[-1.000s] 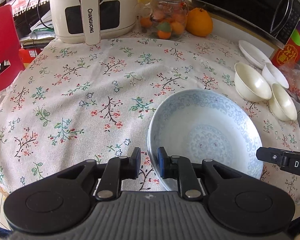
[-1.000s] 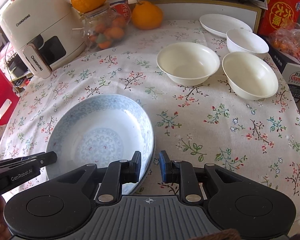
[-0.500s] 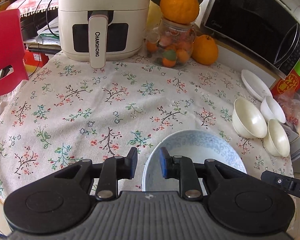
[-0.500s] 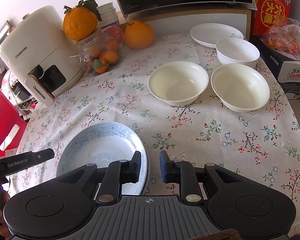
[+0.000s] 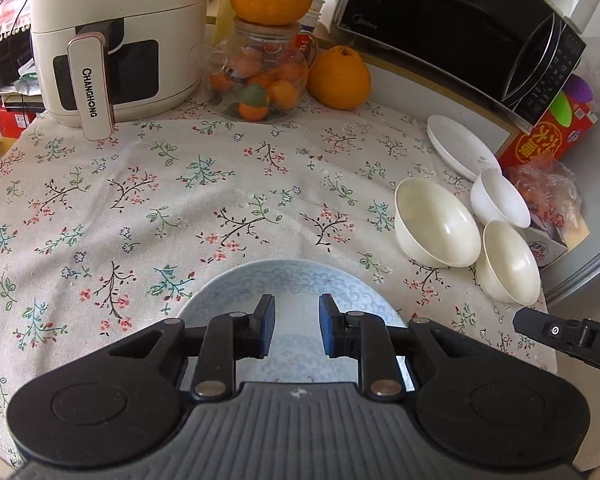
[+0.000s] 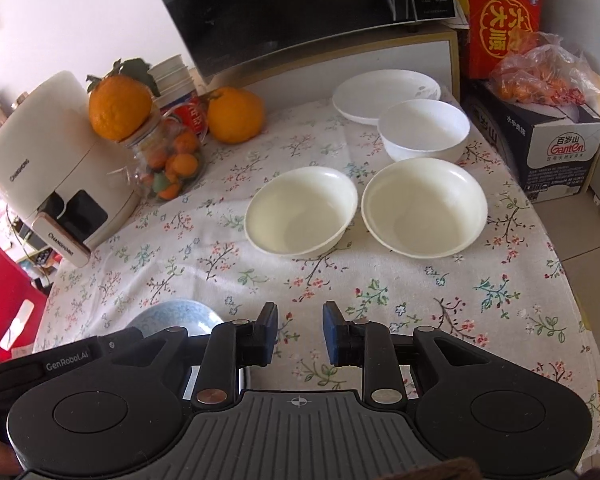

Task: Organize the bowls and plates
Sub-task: 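Lower the plate stack onto the tablecloth and open the left gripper, then move the left gripper to the white plate beside the microwave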

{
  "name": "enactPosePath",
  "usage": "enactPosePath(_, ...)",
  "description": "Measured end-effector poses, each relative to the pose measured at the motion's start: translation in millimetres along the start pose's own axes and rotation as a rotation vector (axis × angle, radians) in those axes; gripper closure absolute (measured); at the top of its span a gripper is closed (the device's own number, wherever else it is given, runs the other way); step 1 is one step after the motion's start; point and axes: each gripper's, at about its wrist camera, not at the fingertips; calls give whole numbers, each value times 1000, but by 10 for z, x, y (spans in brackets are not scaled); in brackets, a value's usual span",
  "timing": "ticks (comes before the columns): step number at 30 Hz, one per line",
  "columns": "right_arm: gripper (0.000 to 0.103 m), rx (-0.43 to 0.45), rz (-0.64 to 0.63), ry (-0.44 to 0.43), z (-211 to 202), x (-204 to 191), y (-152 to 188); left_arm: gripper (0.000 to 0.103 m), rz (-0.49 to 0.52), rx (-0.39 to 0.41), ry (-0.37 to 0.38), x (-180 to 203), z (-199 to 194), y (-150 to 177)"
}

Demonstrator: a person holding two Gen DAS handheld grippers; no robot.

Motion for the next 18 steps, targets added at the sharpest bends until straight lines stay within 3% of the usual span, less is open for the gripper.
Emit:
enactPosePath(3, 71, 15, 62, 51, 28, 218, -101, 82, 29, 18, 7, 140, 8, -32)
enactPosePath(8, 71, 3, 99, 22, 41, 324, -133, 82, 42, 4, 35, 385, 123, -77)
enactPosePath(14, 68, 23, 147, 47, -1, 540, -206, 74, 56, -18, 83, 607, 192, -78)
enactPosePath(18, 67, 28, 214, 73, 0, 752, -268, 63, 50, -6, 86, 687, 249, -173)
Point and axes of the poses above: each gripper's, at about its wrist camera, not at the fingertips, and z roughly the way its jaws point, x to its right, y to its underside, and after that the axes turned 7 degrees about x, right-handed
